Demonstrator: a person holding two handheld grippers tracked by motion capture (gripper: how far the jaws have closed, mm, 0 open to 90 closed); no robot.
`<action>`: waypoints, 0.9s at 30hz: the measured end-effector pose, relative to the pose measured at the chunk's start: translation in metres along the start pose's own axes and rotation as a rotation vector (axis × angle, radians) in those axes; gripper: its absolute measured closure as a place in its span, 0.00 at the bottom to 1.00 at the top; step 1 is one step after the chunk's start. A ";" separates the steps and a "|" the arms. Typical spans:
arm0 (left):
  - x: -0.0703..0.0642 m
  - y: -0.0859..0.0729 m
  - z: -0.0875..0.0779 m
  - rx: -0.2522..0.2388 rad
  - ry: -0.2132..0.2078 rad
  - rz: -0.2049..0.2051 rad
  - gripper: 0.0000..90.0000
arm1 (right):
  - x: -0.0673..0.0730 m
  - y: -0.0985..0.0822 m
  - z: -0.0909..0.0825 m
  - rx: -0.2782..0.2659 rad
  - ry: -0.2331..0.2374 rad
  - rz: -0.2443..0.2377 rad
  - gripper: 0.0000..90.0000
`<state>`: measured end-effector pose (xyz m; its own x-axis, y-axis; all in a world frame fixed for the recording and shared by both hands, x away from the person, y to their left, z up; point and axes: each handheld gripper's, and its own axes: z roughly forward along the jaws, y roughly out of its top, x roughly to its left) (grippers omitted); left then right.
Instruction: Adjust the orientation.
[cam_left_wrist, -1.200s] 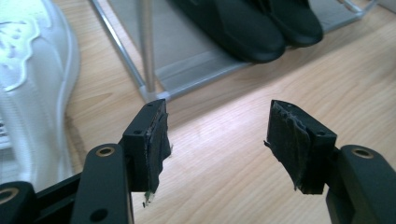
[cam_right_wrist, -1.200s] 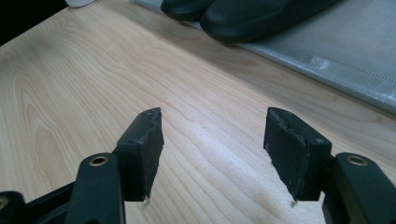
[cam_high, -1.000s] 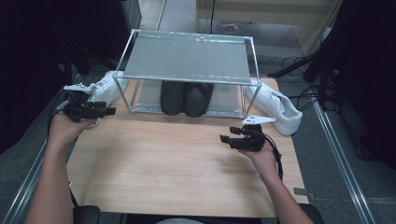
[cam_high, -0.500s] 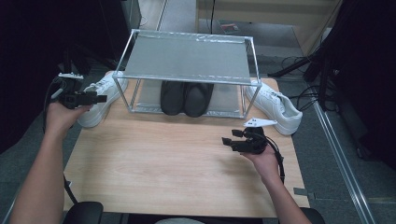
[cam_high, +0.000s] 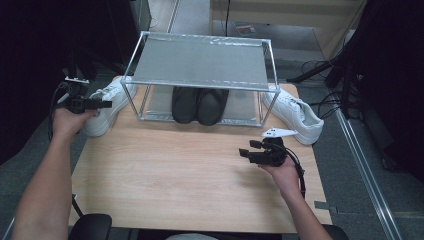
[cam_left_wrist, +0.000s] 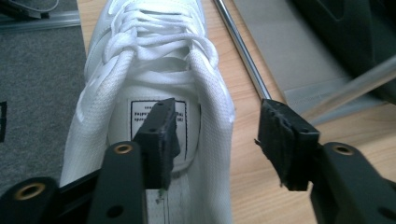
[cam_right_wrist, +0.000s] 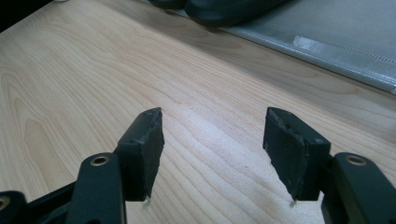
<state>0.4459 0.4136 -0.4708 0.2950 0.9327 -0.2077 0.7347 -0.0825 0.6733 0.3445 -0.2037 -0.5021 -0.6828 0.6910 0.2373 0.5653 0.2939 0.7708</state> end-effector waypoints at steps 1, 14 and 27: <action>0.000 0.000 0.002 0.001 0.001 0.000 0.58 | 0.000 0.000 0.000 0.002 0.001 0.001 0.43; -0.003 0.006 0.013 0.018 0.022 0.020 0.82 | 0.000 -0.001 0.004 0.018 -0.002 0.007 0.44; -0.010 0.011 0.011 0.039 0.071 0.046 0.89 | -0.004 -0.001 0.003 0.011 -0.007 0.028 0.43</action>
<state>0.4576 0.4000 -0.4695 0.2860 0.9500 -0.1252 0.7447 -0.1382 0.6529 0.3481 -0.2048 -0.5059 -0.6637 0.7034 0.2544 0.5890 0.2818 0.7574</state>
